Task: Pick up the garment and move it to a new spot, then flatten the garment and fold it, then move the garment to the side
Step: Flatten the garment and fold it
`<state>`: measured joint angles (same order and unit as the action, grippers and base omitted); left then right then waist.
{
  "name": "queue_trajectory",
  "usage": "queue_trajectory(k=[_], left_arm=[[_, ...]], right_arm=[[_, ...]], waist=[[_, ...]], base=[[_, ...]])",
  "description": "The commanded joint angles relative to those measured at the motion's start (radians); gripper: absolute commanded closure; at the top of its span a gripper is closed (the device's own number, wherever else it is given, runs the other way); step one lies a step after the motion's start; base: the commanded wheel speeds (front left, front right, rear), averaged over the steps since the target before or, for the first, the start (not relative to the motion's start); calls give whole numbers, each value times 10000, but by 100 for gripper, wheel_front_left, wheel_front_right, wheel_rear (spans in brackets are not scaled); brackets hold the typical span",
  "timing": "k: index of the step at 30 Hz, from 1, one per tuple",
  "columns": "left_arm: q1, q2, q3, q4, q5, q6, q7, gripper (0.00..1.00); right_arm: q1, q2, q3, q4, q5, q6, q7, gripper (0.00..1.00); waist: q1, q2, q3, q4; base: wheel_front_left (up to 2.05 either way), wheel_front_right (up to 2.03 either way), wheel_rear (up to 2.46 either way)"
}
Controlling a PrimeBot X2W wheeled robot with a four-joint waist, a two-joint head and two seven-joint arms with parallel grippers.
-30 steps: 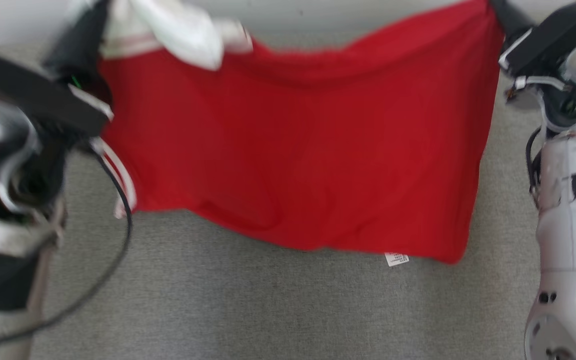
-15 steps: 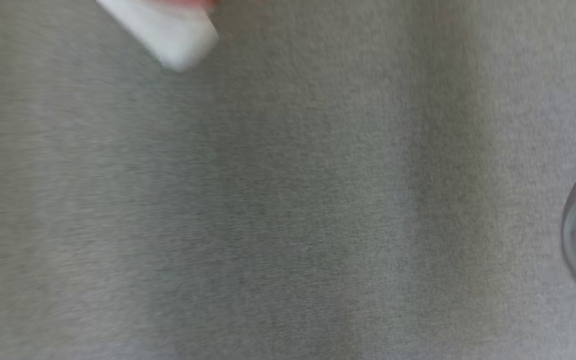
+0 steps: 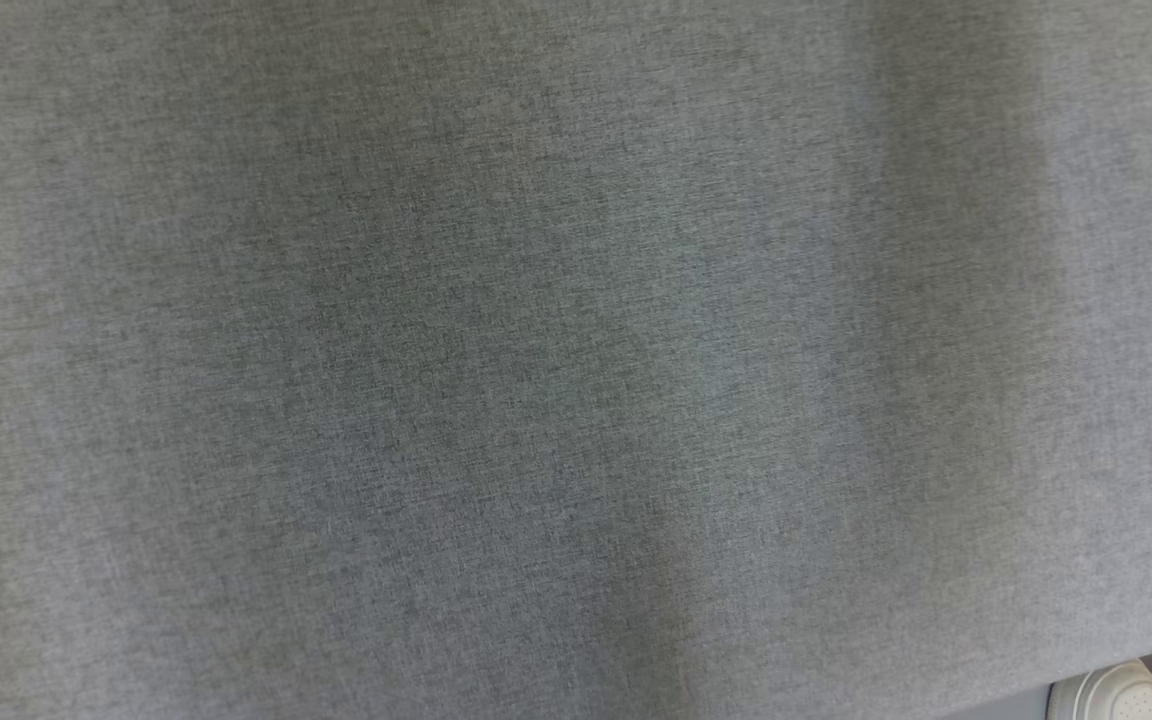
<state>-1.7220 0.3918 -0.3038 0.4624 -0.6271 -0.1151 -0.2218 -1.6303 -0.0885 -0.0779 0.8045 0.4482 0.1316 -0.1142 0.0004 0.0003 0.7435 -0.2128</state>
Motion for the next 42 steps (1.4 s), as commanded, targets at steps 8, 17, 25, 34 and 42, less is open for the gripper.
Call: queue_trajectory(k=[8, 17, 25, 34, 42], left_arm=[[2743, 249, -91, -582, -1488, -168, -126, 100], [6566, 595, -71, -2284, -3410, -147, 543, 100], [10812, 429, -207, -3712, -4887, 178, 941, 100], [15180, 303, -1020, -4798, -6278, 594, 1615, 100], [16916, -2, -1631, -4431, -6563, 679, 1632, 100]], right_arm=[[1730, -945, 1347, 268, 806, -19, 621, 100], [3651, -1541, 2248, 661, 1304, -19, 2268, 100], [5575, -1655, 2329, 951, 1190, -19, 2697, 100], [8047, -1693, 1828, 1305, 1149, -19, 2858, 100], [9886, -1691, 1204, 1259, 1004, -19, 2989, 100]], waist=[[-4, -3, -1148, 657], [-4, -3, -3028, 1186], [-4, -3, -4662, 1528], [-4, -3, -6131, 1830], [-4, -3, -6740, 2027]], base=[[0, 0, 0], [0, 0, 0], [0, 0, 0], [0, 0, 0], [0, 0, 0]])
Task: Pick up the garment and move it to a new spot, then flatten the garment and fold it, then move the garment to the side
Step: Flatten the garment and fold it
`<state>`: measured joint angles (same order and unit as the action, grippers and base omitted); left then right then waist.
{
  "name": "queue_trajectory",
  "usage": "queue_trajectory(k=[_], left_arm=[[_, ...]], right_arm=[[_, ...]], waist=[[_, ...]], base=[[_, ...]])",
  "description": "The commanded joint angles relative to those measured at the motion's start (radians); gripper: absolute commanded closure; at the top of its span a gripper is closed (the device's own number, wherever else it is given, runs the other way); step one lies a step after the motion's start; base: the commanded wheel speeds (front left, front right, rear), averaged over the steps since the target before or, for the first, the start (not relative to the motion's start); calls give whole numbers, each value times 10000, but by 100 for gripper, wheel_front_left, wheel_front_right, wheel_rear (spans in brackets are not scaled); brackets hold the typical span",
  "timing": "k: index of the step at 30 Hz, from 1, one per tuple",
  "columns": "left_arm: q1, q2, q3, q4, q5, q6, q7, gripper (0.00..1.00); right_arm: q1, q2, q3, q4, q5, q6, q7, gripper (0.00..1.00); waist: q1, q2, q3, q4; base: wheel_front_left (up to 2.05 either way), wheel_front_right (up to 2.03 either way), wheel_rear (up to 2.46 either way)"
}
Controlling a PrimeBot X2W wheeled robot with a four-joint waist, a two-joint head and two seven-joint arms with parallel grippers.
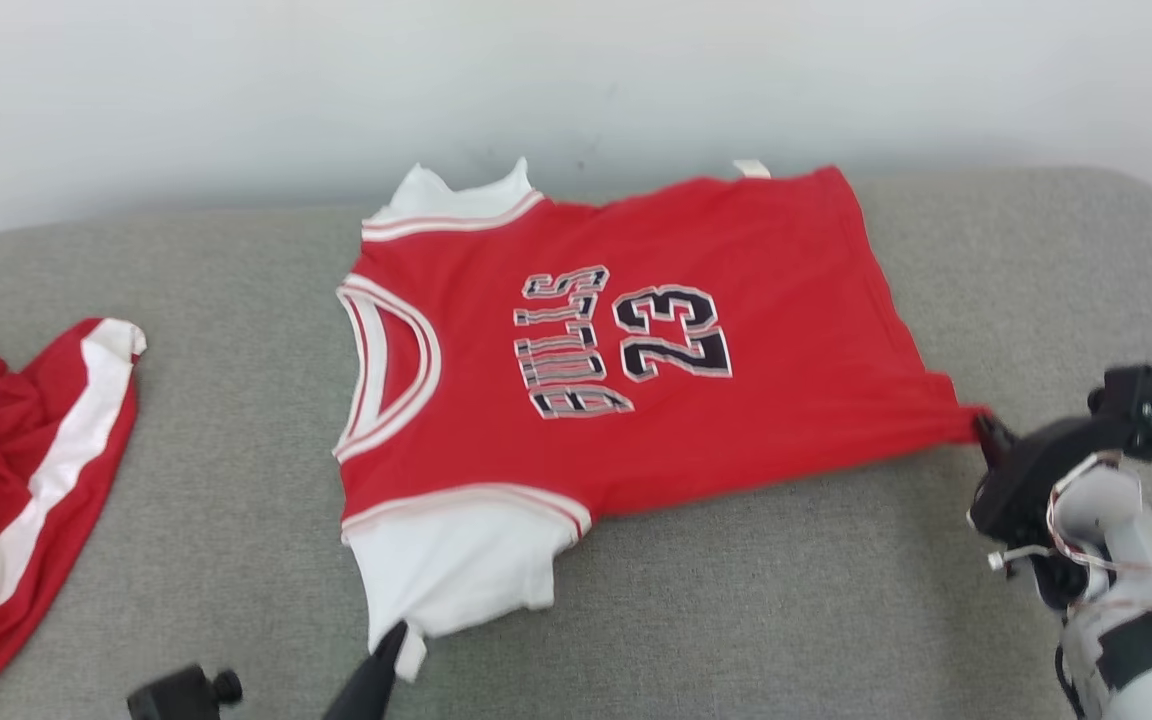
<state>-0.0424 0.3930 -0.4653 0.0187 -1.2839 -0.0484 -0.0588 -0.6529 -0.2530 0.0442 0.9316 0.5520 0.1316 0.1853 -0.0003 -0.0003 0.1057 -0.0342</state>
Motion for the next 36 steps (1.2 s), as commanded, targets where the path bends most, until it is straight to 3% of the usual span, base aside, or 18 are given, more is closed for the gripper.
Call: queue_trajectory(k=[1, 13, 16, 21, 29, 33, 36], left_arm=[[257, -53, -55, 7, -57, 23, 20, 100], [1450, 396, -530, 105, -507, 277, 830, 100], [1663, 492, -280, -56, -588, 372, 669, 100], [1459, 253, -6, -345, -973, 165, 494, 100], [122, -533, 542, -390, -1613, -97, 283, 100], [-883, -684, 737, 24, -1876, -128, 585, 100], [-1789, -731, 755, 519, -2086, 83, 1048, 100]], right_arm=[[338, 10, -97, -66, -48, -19, 59, 100], [3230, 185, -1111, -2040, -441, -19, 1394, 100], [4209, 421, -1742, -3285, -715, -21, 2015, 100], [4869, 913, -2317, -5041, -1094, -21, 2859, 100], [4511, 1600, -2804, -7149, -1514, -21, 3705, 100], [3917, 1770, -2855, -7354, -1628, -21, 4110, 100], [3332, 1826, -2801, -7122, -1750, -21, 4206, 100]], waist=[[3, 3, -423, 248], [3, 3, -764, 369], [3, 3, -720, 354], [3, 3, -615, 344], [3, 3, -239, 283], [3, 3, 54, 160], [3, 3, 314, 54]], base=[[0, 0, 0], [0, 0, 0], [0, 0, 0], [0, 0, 0], [0, 0, 0], [0, 0, 0], [0, 0, 0]])
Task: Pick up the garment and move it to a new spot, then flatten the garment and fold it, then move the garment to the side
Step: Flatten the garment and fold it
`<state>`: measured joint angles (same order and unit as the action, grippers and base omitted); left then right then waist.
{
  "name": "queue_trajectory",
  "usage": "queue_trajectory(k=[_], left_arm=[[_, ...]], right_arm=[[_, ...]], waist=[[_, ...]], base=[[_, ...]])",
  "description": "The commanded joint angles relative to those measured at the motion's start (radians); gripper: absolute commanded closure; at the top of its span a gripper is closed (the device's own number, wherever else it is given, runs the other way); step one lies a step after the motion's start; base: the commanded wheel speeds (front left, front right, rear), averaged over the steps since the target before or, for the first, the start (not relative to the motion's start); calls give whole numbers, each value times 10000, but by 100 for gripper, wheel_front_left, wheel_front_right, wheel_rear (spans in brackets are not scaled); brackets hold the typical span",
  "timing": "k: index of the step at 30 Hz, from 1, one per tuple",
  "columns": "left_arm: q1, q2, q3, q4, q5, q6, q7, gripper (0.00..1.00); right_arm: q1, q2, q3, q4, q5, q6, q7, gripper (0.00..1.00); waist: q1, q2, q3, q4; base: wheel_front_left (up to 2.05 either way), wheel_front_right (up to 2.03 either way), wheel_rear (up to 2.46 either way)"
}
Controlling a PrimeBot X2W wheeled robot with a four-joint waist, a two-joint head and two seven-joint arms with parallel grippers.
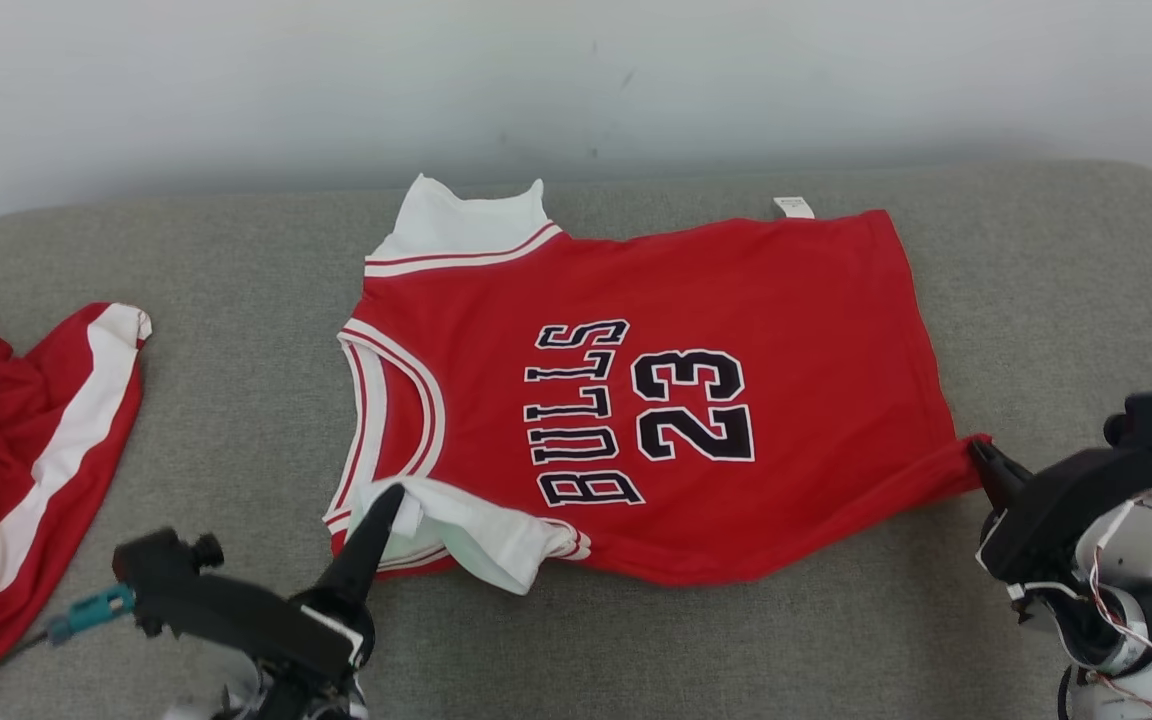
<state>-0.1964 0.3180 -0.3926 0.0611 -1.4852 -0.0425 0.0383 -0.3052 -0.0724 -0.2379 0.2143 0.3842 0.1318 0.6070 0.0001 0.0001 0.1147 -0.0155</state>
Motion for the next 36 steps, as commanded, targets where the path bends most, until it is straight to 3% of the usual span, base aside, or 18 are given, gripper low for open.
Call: queue_trajectory(k=[1, 7, 13, 24, 36], left_arm=[[-591, 80, -8, 292, -64, 106, 297, 100], [-2516, 642, -115, 1626, 418, 658, 1229, 100], [-3953, 991, -294, 2355, 906, 829, 1744, 100], [-5117, 828, -437, 3328, 1458, 542, 1502, 100], [-5662, 852, -289, 4048, 1618, 177, 1196, 100]], right_arm=[[-352, 26, 43, 177, -120, -23, -19, 100], [-1754, 9, 376, 1188, -436, -23, -229, 100], [-2857, -98, 898, 2173, -538, -23, -636, 100], [-3882, -250, 1071, 3523, -560, -23, -1662, 100], [-4370, -328, 1385, 4177, -281, -23, -2657, 100]], waist=[[-1, -1, 316, -164], [-1, -1, 973, -457], [-1, -1, 1583, -677], [-1, -1, 2072, -776], [-1, -1, 2048, -823]], base=[[0, 0, 0], [0, 0, 0], [0, 0, 0], [0, 0, 0], [0, 0, 0]])
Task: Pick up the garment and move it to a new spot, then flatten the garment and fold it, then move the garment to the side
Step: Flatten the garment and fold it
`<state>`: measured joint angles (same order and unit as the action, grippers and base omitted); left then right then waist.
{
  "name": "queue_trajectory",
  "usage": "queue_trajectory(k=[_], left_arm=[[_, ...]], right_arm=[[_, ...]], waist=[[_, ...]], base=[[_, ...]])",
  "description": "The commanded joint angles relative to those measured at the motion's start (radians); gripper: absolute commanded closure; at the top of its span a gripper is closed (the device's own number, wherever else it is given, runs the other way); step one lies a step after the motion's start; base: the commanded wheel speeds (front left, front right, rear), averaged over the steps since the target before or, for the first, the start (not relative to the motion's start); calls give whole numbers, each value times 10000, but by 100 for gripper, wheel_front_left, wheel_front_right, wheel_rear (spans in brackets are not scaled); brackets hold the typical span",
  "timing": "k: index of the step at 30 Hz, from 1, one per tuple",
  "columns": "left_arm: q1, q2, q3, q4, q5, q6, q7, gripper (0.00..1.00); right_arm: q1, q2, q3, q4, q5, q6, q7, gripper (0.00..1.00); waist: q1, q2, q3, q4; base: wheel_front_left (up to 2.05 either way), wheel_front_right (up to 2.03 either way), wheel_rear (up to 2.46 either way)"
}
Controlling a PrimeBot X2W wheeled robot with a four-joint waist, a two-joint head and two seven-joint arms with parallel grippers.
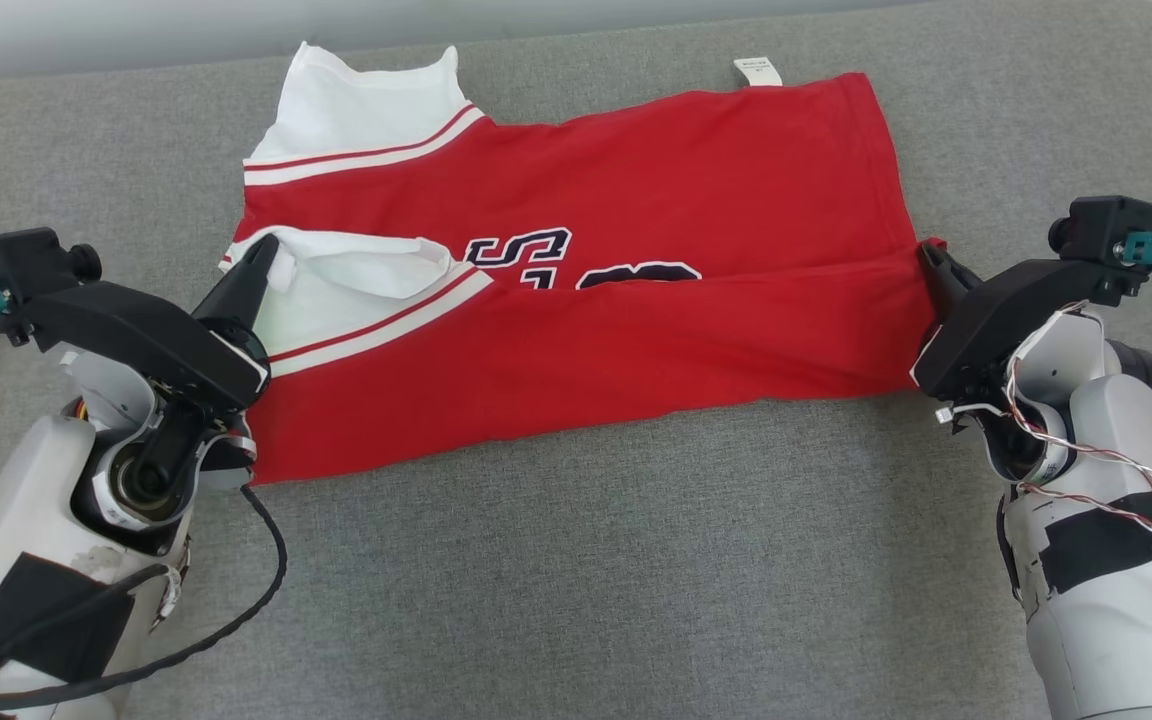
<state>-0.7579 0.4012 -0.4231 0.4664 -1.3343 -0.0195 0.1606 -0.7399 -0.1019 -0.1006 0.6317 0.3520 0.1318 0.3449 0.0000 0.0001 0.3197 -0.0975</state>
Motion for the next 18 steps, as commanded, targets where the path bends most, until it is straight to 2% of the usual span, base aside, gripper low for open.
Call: queue_trajectory(k=[1, 4, 5, 6, 9, 13, 18], left_arm=[[-34, -3, 8, 41, 119, -65, -58, 100], [31, -92, -66, 192, 150, -99, -88, 100], [33, -99, -87, 249, 229, -109, -191, 56], [48, -131, -102, 319, 251, -97, -257, 0], [198, -255, -214, 510, 427, -196, -524, 0], [639, -27, -523, 623, 990, -383, -980, 0], [1877, 183, -1005, 309, 1905, -138, -1988, 0]], right_arm=[[-67, -25, 30, 96, 61, -23, -65, 100], [-179, -87, 112, 314, 50, -23, -165, 97], [-199, -96, 137, 390, 37, -23, -238, 22], [-187, -92, 152, 464, 44, -23, -294, 0], [-131, -116, 254, 553, 80, -23, -525, 0], [29, -193, 470, 457, 311, -23, -726, 0], [338, -511, 602, 178, 499, -23, -552, 0]], waist=[[0, -1, -11, -4], [0, -1, -44, 31], [0, -1, -67, 50], [0, -1, -106, 70], [0, -1, -290, 131], [0, -1, -696, 174], [0, -1, -1253, 329]], base=[[0, 0, 0], [0, 0, 0], [0, 0, 0], [0, 0, 0], [0, 0, 0], [0, 0, 0], [0, 0, 0]])
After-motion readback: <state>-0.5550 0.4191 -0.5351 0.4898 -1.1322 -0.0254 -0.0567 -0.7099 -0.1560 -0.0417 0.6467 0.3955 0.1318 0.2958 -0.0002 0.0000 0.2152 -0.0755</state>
